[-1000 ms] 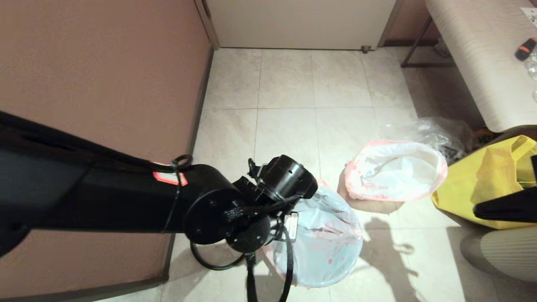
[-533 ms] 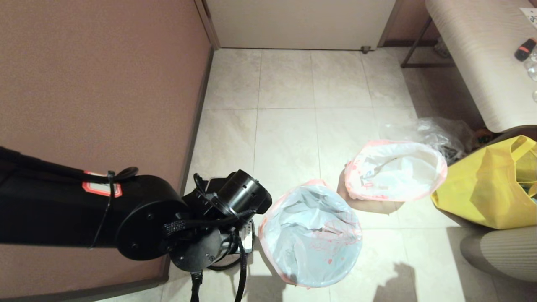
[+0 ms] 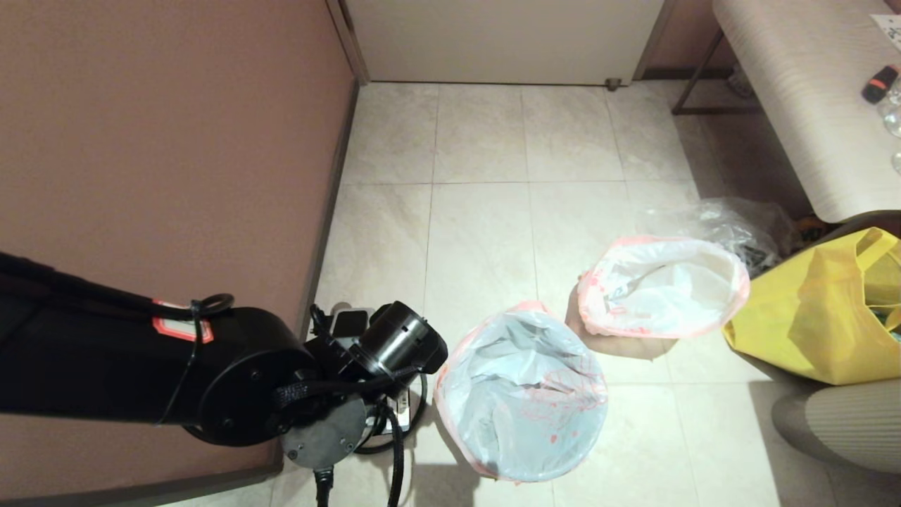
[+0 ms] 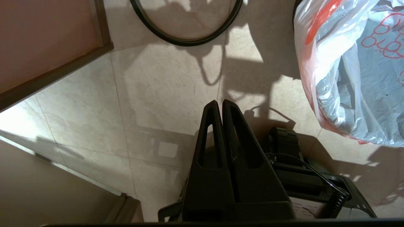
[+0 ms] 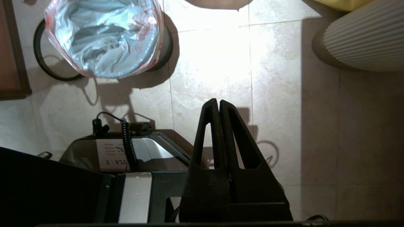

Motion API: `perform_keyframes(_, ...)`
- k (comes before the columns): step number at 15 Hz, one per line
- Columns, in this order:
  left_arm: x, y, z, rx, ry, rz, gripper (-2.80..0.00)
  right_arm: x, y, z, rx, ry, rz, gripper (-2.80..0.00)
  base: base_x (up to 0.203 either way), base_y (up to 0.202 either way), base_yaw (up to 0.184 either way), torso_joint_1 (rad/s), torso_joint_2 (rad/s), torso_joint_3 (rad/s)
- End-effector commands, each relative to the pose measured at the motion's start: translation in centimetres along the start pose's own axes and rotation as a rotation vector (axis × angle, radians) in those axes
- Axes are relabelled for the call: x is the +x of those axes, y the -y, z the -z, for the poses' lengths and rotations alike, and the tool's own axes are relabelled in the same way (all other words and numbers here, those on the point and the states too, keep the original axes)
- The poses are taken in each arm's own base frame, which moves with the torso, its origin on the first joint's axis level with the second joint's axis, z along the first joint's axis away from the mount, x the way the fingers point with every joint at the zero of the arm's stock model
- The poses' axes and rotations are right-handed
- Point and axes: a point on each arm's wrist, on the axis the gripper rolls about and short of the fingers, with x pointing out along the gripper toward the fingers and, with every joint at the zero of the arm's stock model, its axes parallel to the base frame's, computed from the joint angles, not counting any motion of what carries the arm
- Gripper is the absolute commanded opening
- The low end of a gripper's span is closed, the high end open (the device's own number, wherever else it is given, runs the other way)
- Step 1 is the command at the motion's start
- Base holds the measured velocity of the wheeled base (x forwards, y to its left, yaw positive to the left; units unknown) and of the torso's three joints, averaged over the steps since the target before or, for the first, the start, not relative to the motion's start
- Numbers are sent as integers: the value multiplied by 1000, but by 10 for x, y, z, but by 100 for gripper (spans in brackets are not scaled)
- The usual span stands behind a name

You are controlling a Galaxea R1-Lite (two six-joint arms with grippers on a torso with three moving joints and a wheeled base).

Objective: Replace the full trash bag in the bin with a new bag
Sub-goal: Place the trash can ring on the trash can

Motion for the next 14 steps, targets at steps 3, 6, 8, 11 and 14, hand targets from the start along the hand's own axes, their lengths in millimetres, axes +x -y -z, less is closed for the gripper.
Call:
perform_keyframes(3,19,12,7,6,-13,-14,-280,22,9,37,14,4,-34,-280,0,0,0,0,0,0)
perform_keyframes(6,52,31,20,34,-34,-38,-280,65,17,73,-37,110,-43,-280,0,0,0,0,0,0)
perform_keyframes(8,71,38,25,42,-48,-58,-280,90,22,88,-71,253,-17,-280,0,0,0,0,0,0)
perform_keyframes(11,106,43,18,2,-60,-99,-280,99,24,94,-138,352,21,-280,0,0,0,0,0,0)
perform_keyframes(14,136,41,24,-9,-103,-156,-280,102,24,94,-155,405,22,-280,0,0,0,0,0,0)
